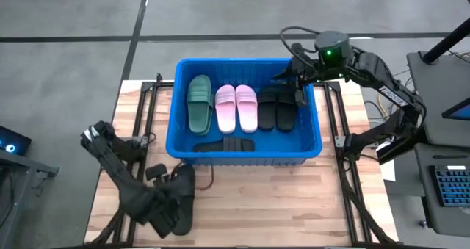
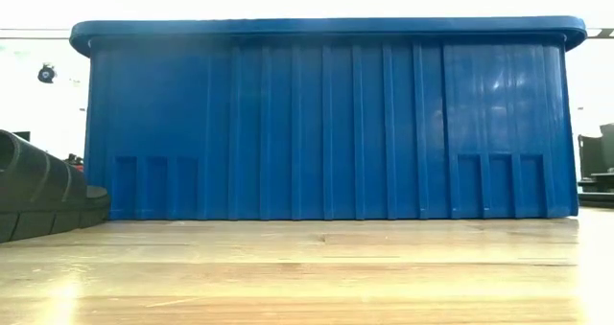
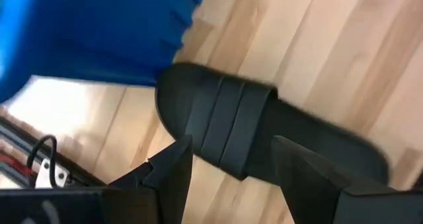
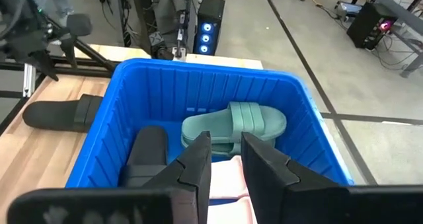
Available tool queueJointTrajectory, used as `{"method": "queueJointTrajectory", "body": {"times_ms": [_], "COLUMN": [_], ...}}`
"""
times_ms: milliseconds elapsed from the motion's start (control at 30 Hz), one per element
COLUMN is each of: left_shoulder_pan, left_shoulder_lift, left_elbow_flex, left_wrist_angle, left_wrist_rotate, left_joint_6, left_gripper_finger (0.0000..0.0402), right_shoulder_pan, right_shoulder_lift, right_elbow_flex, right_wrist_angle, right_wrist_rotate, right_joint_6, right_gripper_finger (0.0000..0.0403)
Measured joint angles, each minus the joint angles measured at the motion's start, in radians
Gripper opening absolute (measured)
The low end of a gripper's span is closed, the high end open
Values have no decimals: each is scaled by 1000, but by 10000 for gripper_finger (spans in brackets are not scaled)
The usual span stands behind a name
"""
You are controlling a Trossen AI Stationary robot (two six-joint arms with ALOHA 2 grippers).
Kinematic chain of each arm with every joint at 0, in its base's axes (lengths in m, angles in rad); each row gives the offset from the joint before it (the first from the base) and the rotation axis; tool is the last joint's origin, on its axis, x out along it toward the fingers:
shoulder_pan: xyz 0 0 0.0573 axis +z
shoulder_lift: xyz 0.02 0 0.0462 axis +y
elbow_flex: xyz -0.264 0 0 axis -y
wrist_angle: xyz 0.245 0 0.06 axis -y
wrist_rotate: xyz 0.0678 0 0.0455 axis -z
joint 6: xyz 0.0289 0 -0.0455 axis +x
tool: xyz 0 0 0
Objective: Pick and place slides into bin
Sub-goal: Put the black slipper into the blue bin
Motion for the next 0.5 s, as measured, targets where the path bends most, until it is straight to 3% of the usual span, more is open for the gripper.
{"method": "queueJointTrajectory", "body": {"times_ms": [300, 500], "left_shoulder_pan": [-112, -139], "left_shoulder_lift": [141, 249], "left_elbow_flex": [-77, -78], "left_wrist_angle": [100, 112], "left_wrist_rotate": [-112, -101], "left_joint_6": [-152, -152], "left_gripper_finger": [192, 192], "right_shoulder_pan": [0, 0], "right_shoulder_lift": [0, 0], "right_elbow_flex": [-1, 0], "right_wrist_angle": [10, 15], "right_wrist_rotate": [0, 0], "right_joint_6": [13, 15], "right_gripper_finger": [69, 75]}}
